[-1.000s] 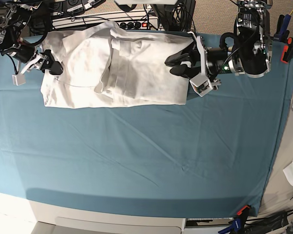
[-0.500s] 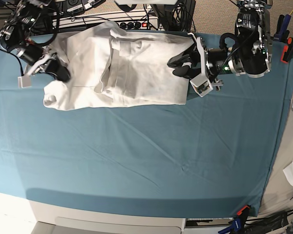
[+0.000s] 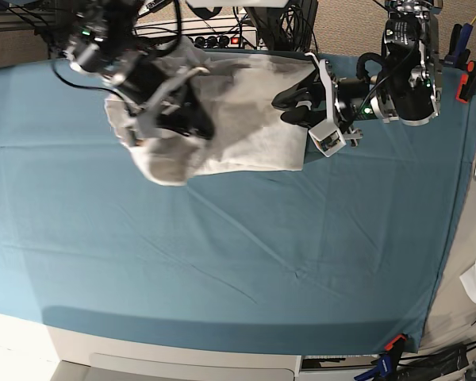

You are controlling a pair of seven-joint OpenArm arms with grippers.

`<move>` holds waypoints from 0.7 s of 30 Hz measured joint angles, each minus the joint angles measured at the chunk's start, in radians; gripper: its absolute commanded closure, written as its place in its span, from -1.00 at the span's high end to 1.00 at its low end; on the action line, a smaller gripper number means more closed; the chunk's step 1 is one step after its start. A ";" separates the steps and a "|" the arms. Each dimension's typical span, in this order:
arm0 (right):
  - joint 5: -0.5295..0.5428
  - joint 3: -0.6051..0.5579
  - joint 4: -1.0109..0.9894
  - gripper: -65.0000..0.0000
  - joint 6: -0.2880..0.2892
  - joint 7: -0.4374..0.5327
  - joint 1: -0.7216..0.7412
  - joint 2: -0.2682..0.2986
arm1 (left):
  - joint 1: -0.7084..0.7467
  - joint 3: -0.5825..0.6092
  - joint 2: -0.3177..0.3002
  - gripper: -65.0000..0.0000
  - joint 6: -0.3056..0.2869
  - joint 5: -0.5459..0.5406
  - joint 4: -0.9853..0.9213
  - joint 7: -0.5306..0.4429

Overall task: Fold the T-shirt properly
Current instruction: 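Fold the collar end over onto the folded hem with the right gripper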

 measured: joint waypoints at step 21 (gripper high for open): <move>-0.320 -0.393 -0.256 -1.00 -0.164 0.167 0.107 -0.006 | 0.011 0.000 -0.027 -0.41 0.000 0.000 0.000 0.000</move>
